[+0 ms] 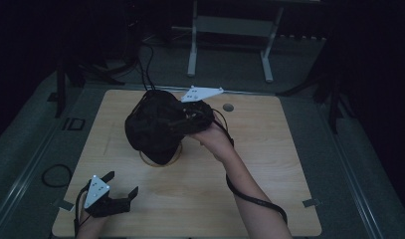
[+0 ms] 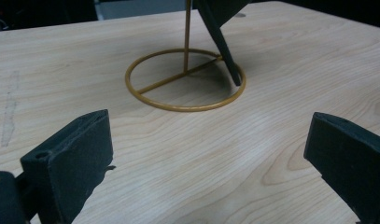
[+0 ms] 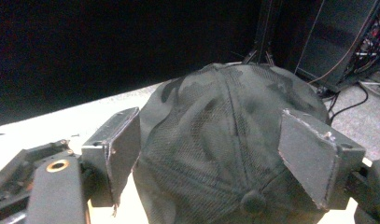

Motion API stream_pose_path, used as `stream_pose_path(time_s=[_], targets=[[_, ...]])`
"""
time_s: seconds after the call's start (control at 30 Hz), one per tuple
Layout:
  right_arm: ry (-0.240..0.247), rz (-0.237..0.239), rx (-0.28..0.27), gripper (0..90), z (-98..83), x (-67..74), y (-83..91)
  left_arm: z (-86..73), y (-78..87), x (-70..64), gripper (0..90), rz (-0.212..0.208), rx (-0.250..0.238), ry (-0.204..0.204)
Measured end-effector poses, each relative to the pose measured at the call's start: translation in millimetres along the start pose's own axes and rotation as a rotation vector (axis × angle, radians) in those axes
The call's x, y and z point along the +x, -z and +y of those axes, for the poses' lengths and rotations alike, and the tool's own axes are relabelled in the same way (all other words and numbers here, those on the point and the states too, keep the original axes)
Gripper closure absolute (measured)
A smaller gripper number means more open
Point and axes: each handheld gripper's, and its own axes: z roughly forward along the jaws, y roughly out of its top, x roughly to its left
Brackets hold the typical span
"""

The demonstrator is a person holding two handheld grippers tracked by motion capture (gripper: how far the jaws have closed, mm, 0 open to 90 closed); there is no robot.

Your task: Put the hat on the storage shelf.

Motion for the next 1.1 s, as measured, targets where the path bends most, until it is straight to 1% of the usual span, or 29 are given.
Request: stream_pose_path(time_s=[0.03, 0.1, 0.17, 0.2, 0.27, 0.3, 0.4, 0.53, 0.7, 0.83, 0.9, 1.0, 1.03, 1.1], targets=[[0.000, 0.012, -0.003, 17.3, -1.5, 1.1, 1.5, 0.0, -0.1, 0.1, 1.8, -0.002, 0.002, 0.003], [0.017, 0.019, -0.003, 13.8, -5.6, 3.2, 4.5, -0.1, -0.2, 0.1, 1.8, 0.000, 0.001, 0.002], [0.014, 0.029, -0.008, 13.8, -10.9, 3.6, 8.0, 0.1, 0.0, 0.2, 1.8, 0.000, 0.000, 0.003], [0.026, 0.035, -0.003, 13.1, -14.0, 4.1, 9.5, 0.2, 0.1, 0.3, 1.8, -0.001, 0.000, 0.003], [0.044, 0.024, 0.006, 13.0, -21.1, 5.2, 11.6, 0.2, 0.3, 0.3, 1.8, -0.001, -0.001, 0.002], [0.049, 0.029, 0.009, 12.7, -24.8, 5.6, 12.2, 0.2, 0.4, 0.3, 1.8, -0.002, 0.000, 0.002], [0.070, 0.024, 0.008, 12.4, -37.3, 5.5, 14.0, 0.3, 0.7, 0.4, 1.8, -0.002, -0.001, 0.001], [0.067, 0.026, 0.005, 12.5, -51.8, 5.8, 17.1, 0.3, 1.1, 0.4, 1.8, -0.002, -0.003, 0.006], [0.081, 0.033, 0.030, 12.8, -67.2, 8.9, 20.6, -0.3, 1.3, -0.1, 1.8, -0.006, 0.005, 0.000], [0.070, 0.035, 0.015, 13.2, -78.5, 10.0, 27.2, 0.0, 1.6, -0.8, 1.8, -0.004, 0.004, -0.001], [0.063, 0.044, 0.011, 13.2, -85.1, 10.5, 30.2, -0.1, 1.5, -1.1, 1.8, -0.005, 0.003, 0.001], [0.068, 0.060, 0.013, 13.2, -97.9, 12.5, 32.3, -0.4, 1.0, -1.4, 1.8, -0.006, 0.006, -0.003], [0.074, 0.065, 0.024, 13.2, -103.0, 13.3, 32.0, -0.4, 0.7, -1.3, 1.8, -0.007, 0.007, -0.002], [0.072, 0.076, 0.038, 13.2, -113.5, 14.6, 31.0, -0.1, 0.6, -1.0, 1.8, -0.004, 0.007, -0.004]])
